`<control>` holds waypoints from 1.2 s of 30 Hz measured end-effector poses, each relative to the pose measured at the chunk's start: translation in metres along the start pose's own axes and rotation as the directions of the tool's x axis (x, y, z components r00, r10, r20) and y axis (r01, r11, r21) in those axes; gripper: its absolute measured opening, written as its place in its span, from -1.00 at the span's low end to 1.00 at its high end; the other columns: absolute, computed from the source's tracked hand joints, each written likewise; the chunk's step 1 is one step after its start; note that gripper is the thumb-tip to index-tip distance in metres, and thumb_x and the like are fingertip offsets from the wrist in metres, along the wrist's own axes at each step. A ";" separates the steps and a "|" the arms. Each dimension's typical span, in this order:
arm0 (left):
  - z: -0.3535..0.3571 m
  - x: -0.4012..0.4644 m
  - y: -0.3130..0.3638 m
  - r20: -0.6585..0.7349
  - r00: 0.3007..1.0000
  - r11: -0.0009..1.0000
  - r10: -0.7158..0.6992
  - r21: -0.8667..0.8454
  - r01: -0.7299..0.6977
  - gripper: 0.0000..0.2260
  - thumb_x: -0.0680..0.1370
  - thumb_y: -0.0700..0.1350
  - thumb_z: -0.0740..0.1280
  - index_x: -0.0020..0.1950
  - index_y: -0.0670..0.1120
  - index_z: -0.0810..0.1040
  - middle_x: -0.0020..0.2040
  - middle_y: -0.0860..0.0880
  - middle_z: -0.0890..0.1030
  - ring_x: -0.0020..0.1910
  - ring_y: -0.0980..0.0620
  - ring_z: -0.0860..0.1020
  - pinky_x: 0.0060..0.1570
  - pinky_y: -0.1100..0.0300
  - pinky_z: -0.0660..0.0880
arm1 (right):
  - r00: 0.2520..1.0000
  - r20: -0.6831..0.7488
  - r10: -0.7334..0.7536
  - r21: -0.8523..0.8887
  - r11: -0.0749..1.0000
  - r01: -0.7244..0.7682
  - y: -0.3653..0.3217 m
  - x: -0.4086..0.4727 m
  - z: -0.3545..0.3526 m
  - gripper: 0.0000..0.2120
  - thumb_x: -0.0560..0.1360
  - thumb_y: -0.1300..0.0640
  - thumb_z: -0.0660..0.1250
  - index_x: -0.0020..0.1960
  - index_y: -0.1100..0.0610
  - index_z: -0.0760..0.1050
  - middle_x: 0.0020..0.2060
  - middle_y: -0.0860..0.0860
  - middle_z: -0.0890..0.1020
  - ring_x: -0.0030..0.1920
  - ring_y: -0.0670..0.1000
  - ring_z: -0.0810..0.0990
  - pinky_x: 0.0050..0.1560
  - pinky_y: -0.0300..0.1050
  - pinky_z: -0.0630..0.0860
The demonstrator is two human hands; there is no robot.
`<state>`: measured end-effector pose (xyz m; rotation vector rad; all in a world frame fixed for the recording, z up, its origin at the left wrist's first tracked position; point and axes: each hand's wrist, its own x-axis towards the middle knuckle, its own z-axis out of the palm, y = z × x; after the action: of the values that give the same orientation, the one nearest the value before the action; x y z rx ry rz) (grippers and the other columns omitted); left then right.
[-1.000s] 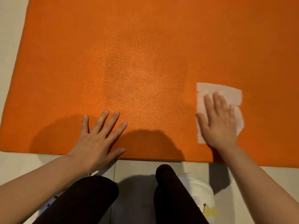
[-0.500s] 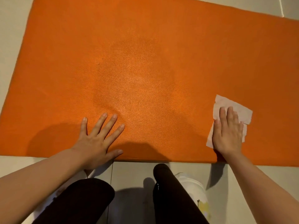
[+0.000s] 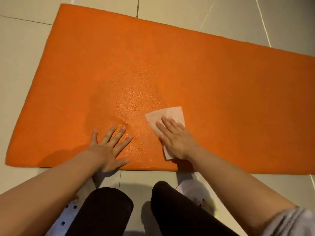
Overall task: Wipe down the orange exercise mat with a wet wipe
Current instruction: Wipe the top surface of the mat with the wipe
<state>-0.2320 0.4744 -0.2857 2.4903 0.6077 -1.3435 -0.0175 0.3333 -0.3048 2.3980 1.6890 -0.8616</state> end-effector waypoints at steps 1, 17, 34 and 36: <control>-0.001 0.001 0.000 0.003 1.000 1.000 -0.002 0.010 0.002 -0.36 0.60 0.37 -0.14 0.36 0.20 -0.57 0.33 0.07 -0.65 0.46 -0.06 -0.52 0.42 -0.37 -0.30 | 0.997 -0.023 0.070 0.025 0.997 -0.070 0.025 0.000 -0.006 -0.44 0.65 -0.19 -0.24 0.60 -0.03 -0.17 0.59 -0.02 -0.19 0.57 0.00 -0.23 0.54 -0.03 -0.23; 0.034 0.016 -0.006 -0.420 0.906 0.999 0.048 0.020 -0.043 -0.40 0.61 0.35 -0.06 0.54 0.05 0.27 0.49 -0.09 0.36 0.47 -0.17 0.23 0.26 -0.38 0.20 | 0.889 -0.221 0.401 0.231 0.907 -0.352 0.061 0.008 0.013 -0.23 0.44 -0.26 -0.48 0.59 -0.01 -0.21 0.57 0.01 -0.26 0.52 0.00 -0.39 0.48 0.08 -0.42; -0.155 0.172 -0.032 -0.517 0.696 0.831 -0.499 -0.513 0.215 -0.42 0.63 0.26 -0.21 0.63 0.10 -0.12 0.63 -0.05 -0.19 0.59 -0.08 -0.22 0.47 -0.32 -0.22 | 0.644 -0.304 0.702 0.345 0.711 -0.613 0.194 0.072 -0.047 -0.32 0.56 -0.19 -0.31 0.61 0.04 -0.10 0.59 0.12 -0.11 0.58 0.10 -0.18 0.54 0.11 -0.21; -0.146 0.176 -0.028 -0.611 0.603 0.833 -0.512 -0.525 0.176 -0.44 0.64 0.24 -0.20 0.62 0.08 0.02 0.63 -0.08 -0.05 0.60 -0.10 -0.12 0.46 -0.31 -0.20 | 0.585 -0.308 0.750 0.383 0.661 -0.645 0.194 0.084 -0.051 -0.32 0.55 -0.20 -0.31 0.61 0.05 -0.12 0.59 0.13 -0.12 0.58 0.10 -0.19 0.54 0.13 -0.23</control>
<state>-0.0519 0.5999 -0.3540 2.5215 1.4564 -0.1189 0.1950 0.3480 -0.3502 3.2127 0.5077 -0.3885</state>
